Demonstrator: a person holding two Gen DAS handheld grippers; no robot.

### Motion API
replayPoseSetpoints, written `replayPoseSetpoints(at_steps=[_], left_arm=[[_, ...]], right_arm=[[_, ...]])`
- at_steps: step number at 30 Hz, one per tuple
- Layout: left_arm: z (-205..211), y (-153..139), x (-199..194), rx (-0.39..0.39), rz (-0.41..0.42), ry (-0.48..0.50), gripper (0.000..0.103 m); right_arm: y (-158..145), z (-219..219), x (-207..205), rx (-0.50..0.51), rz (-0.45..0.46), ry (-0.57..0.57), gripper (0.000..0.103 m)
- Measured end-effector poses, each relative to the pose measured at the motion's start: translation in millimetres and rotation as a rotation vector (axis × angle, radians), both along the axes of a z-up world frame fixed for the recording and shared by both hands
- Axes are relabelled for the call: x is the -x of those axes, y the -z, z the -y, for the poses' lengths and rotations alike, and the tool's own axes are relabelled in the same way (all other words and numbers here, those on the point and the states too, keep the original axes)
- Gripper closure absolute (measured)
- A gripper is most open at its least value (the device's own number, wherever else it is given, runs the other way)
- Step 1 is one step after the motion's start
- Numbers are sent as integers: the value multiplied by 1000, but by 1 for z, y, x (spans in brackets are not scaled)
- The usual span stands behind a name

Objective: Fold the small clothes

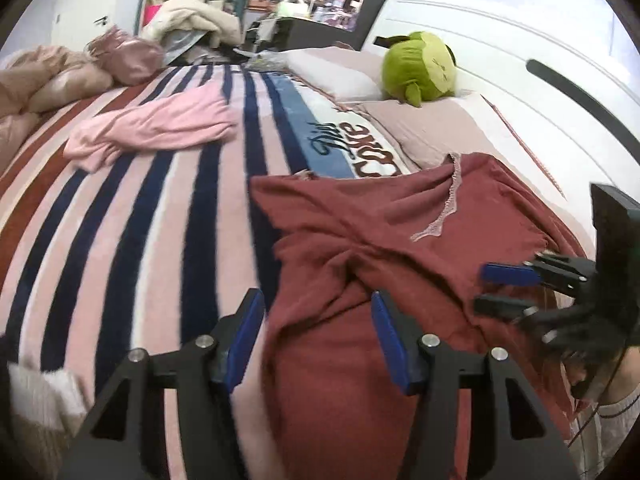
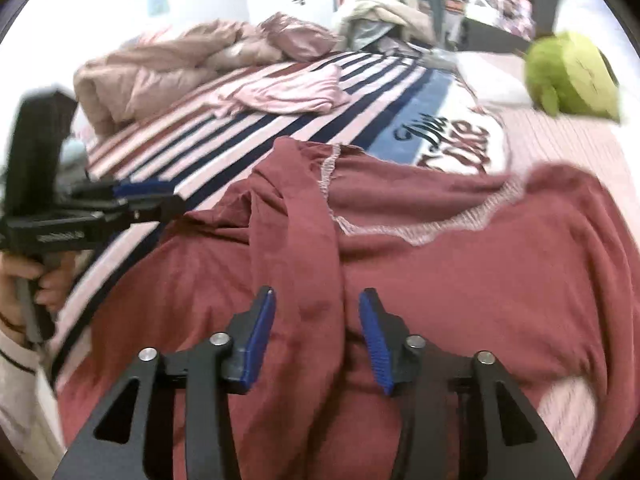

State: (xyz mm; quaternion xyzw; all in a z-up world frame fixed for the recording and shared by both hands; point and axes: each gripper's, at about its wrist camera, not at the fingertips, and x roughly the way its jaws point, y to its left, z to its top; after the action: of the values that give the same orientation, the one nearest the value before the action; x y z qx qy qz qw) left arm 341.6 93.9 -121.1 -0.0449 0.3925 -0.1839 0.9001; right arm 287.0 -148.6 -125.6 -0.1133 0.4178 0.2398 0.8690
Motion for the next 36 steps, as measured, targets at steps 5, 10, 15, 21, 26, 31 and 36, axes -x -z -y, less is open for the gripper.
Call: replayPoseSetpoints(at_steps=[5,10,15,21,26,31,36], left_arm=[[12,11,-17,-27,-33,-11,52],[6,31,-26,-57,-72,-43,52],[2,41,-29,-44,-83,-51,52],[13,25,-12,-67,-4,33,52],[43,17,-6,-191,44,78,51],[76,25,-21,-351,71,72,52],[79,28,-29,-408,106,28,100]], right_arm=[[22,-24,-39,124,-1,11,58],[29,12,-75,137,4,199,72],[25,29,-69,114,-11,214,79],[-12,39,-17,-20,-9,122,59],[0,30,48,-5,-131,-52,41],[21,30,87,120,-101,-47,42],[28,42,96,77,-96,-40,97]])
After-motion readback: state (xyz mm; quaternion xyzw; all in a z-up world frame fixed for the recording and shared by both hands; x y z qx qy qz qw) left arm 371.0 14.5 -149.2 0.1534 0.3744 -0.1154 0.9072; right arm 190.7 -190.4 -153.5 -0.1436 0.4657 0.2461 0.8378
